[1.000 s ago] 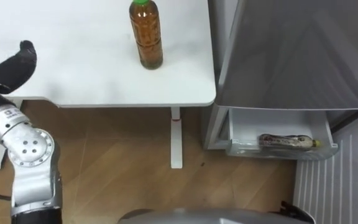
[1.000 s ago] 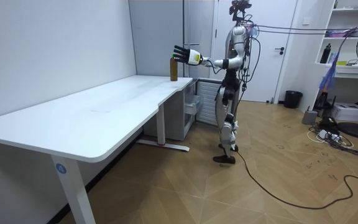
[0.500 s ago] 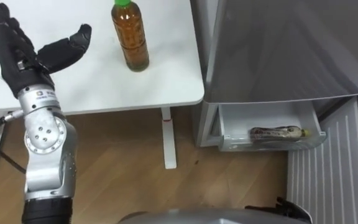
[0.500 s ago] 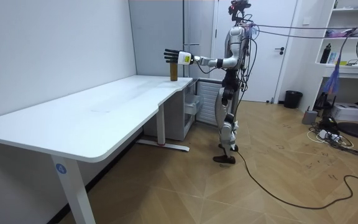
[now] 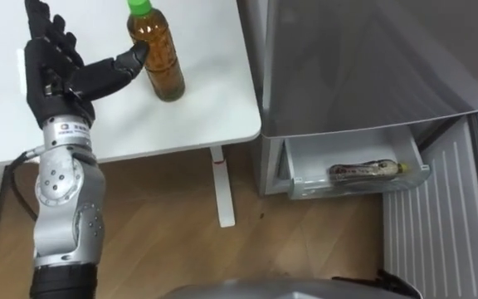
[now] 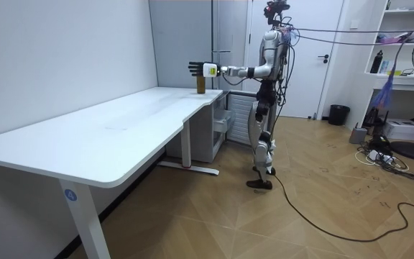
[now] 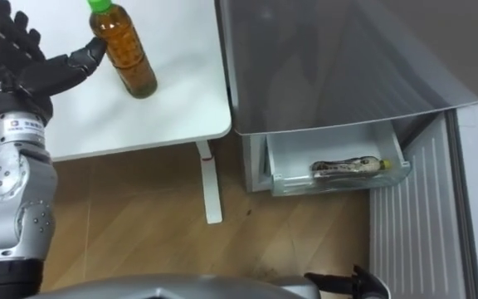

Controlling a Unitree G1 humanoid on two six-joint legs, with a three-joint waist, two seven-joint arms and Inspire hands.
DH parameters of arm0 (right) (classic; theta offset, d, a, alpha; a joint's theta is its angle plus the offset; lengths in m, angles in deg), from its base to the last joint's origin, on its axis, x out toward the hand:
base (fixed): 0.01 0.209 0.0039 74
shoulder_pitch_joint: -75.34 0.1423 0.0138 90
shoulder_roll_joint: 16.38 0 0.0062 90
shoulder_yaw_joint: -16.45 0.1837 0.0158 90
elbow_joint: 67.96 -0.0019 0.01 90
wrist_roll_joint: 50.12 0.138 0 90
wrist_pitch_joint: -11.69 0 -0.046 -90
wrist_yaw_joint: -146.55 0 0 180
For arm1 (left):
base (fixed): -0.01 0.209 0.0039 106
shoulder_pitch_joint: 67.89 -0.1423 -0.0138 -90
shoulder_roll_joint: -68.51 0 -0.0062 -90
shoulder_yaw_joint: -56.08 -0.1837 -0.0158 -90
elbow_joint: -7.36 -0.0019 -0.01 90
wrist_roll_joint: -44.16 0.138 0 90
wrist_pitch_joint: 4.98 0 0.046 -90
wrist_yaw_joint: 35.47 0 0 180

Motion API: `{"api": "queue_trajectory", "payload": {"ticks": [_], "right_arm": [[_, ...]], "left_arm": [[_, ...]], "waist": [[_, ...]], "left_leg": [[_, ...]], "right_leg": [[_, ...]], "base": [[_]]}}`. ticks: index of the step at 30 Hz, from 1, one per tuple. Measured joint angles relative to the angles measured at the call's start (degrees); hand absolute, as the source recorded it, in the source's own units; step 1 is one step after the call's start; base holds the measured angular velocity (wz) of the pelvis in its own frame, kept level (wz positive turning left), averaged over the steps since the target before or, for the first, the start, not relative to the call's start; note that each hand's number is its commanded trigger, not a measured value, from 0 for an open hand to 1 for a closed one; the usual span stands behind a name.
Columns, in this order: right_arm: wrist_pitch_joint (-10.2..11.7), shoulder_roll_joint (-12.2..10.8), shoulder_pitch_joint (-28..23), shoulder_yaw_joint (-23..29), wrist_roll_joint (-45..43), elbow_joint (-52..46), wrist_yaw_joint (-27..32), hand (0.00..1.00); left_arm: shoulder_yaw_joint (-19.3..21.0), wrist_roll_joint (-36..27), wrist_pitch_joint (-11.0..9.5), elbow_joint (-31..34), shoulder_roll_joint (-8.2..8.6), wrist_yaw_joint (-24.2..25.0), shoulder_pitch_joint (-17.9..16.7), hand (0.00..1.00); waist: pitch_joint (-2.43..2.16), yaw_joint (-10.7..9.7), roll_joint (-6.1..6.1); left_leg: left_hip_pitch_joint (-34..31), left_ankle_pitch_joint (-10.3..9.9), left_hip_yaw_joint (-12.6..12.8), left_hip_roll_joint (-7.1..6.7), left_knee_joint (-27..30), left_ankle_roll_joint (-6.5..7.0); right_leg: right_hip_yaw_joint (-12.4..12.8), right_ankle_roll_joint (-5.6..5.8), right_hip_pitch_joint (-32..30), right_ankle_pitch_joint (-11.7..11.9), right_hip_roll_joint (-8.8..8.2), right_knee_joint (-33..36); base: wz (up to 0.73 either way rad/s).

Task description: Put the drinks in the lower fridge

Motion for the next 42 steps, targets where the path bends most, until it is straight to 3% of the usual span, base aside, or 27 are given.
{"api": "queue_trajectory", "payload": {"ticks": [5,18,26,33,37,42], "right_arm": [[-1.2,0.1,-0.2,0.0,0.0,0.4,0.6,0.0],[-2.4,0.1,-0.7,0.0,-0.3,0.4,1.5,0.0],[-4.8,0.4,-1.2,1.8,-6.7,-0.2,1.8,0.0],[-4.8,0.8,-1.2,1.8,-9.4,-0.3,2.0,0.0],[-4.8,0.9,-1.1,2.4,-9.6,-0.1,1.7,0.0],[-4.9,0.9,-0.8,2.4,-9.6,-0.3,1.6,0.0]], "left_arm": [[0.0,-3.2,1.4,-3.7,-0.04,0.1,0.7,0.0],[0.0,-3.1,2.1,-5.7,-0.4,0.0,1.9,0.0],[0.2,-0.2,5.0,-11.6,-2.4,-0.6,7.6,0.0],[0.2,-0.4,5.2,-15.6,-2.61,-0.2,11.0,0.0],[0.7,-0.5,5.2,-19.0,-3.07,-0.2,13.1,0.0],[0.8,-2.5,5.2,-19.7,-4.82,-0.3,13.6,0.0]], "waist": [[-0.01,-0.6,-0.11],[-0.04,-1.4,-0.11],[-0.08,-1.5,0.43],[-0.3,-1.8,1.07],[-0.04,-2.2,1.13],[0.0,-3.6,1.14]], "left_leg": [[0.1,0.0,0.3,-0.03,0.0,0.03],[0.1,0.0,0.4,0.07,0.1,0.05],[0.0,0.0,0.4,0.07,0.2,0.05],[0.2,0.0,0.5,0.09,0.2,0.05],[1.0,0.0,0.5,0.06,0.0,0.06],[1.0,0.0,0.6,0.05,-0.1,0.06]], "right_leg": [[1.2,-0.08,-0.2,0.0,0.05,0.1],[1.3,-0.13,-0.8,0.1,0.15,0.9],[1.3,-0.17,-0.9,0.1,0.18,1.1],[1.4,-0.17,-0.8,0.1,0.19,1.1],[2.5,-0.17,-0.2,0.1,0.28,1.1],[2.9,-0.18,-0.4,0.1,0.38,1.1]], "base": [[-0.05],[-0.01],[0.0],[0.0],[-0.05],[-0.04]]}}
